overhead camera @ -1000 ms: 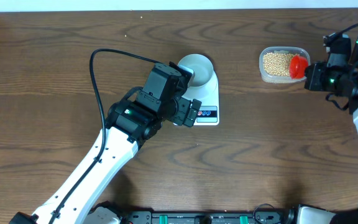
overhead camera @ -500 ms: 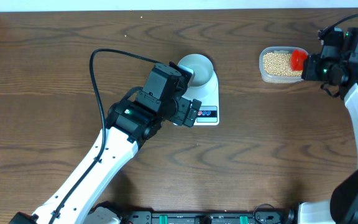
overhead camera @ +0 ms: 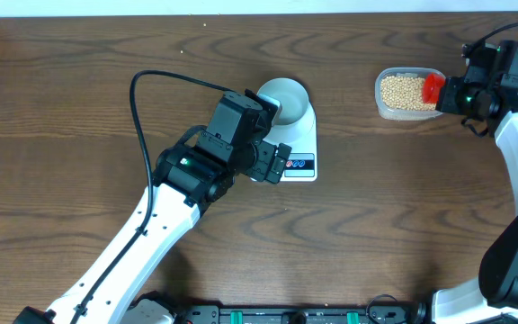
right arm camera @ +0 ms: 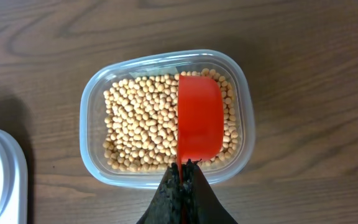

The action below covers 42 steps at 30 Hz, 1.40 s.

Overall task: Scoop item into bowl and weigh 50g on scale
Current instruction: 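Move the red scoop with the right gripper over the soybean tub, then dip the red scoop into the soybeans and scoop with the right gripper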

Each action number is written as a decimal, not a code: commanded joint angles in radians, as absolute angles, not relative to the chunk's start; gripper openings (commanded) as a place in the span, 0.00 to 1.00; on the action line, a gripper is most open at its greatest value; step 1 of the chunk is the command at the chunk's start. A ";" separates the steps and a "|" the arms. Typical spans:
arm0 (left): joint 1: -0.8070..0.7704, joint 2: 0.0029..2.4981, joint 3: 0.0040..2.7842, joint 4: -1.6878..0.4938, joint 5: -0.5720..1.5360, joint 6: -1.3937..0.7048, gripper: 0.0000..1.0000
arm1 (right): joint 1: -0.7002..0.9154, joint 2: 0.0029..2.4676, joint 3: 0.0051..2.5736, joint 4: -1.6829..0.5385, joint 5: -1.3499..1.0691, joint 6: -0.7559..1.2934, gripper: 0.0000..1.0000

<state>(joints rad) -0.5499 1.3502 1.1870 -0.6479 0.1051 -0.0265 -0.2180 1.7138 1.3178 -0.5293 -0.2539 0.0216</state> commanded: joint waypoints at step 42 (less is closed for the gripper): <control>-0.545 1.353 1.191 -0.651 0.096 -0.031 0.98 | -0.309 2.018 1.343 -0.427 -0.807 0.277 0.01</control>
